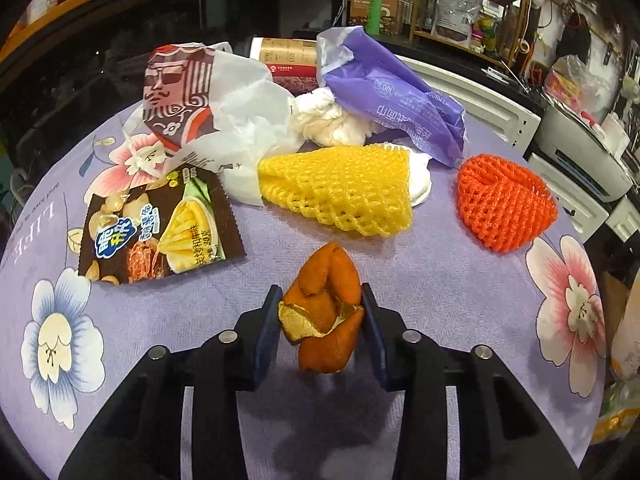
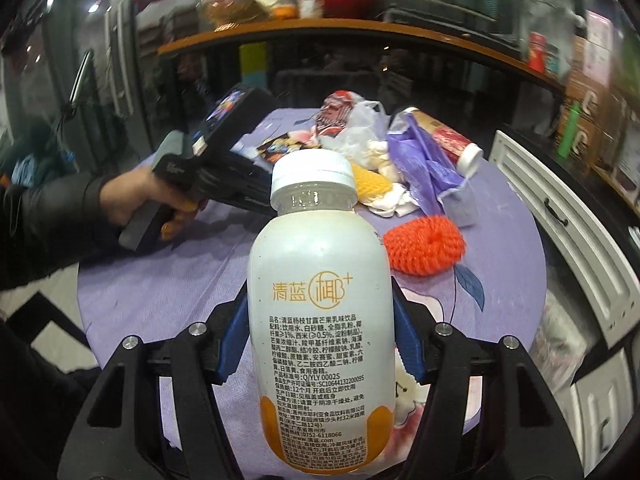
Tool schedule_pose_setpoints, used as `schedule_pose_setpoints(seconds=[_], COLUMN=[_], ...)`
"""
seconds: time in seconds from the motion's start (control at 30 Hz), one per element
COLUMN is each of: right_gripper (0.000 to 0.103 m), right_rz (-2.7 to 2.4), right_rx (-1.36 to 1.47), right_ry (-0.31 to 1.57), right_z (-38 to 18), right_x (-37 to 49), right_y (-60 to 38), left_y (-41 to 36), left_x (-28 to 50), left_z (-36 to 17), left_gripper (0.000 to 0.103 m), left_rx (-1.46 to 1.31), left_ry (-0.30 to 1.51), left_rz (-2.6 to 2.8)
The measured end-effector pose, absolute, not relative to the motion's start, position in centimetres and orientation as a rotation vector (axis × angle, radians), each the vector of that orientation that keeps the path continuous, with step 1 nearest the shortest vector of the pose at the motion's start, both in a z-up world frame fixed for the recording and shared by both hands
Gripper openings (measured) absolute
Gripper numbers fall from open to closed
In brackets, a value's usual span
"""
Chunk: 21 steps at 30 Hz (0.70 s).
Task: Collect trash
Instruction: 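Grasp the white bottle with the right gripper while the left grasps the orange peel, then carry bottle and peel to the black bin and open both grippers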
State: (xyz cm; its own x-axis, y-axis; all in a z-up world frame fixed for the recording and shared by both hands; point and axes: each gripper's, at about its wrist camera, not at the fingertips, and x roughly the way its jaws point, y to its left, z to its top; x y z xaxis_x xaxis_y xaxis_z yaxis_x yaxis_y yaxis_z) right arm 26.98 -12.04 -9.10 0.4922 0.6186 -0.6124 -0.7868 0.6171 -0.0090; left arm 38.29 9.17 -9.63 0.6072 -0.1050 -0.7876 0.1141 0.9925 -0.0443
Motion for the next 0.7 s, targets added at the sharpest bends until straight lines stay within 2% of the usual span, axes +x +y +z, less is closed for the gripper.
schedule_pose_setpoints(seconds=[0.2,0.4,0.7], right_gripper=[0.063,0.063,0.063], right_rz=[0.774,0.685,0.492], right_rx=[-0.178,-0.054,0.039], right_ry=[0.6,0.592,0.621], right_z=[-10.1,-10.7,-13.1], right_x=[25.9,23.2,18.9], right_y=[-14.5,-18.9,-26.4], left_y=[9.8,6.9,-2.9], left_x=[35.2,31.0,26.0], left_z=[-8.7,-6.8,-4.9], left_gripper=[0.032,0.032,0.032], left_rx=[-0.064,-0.084,-0.061], left_ry=[0.87,0.798,0.732], left_rz=[-0.144,-0.187,-0.413])
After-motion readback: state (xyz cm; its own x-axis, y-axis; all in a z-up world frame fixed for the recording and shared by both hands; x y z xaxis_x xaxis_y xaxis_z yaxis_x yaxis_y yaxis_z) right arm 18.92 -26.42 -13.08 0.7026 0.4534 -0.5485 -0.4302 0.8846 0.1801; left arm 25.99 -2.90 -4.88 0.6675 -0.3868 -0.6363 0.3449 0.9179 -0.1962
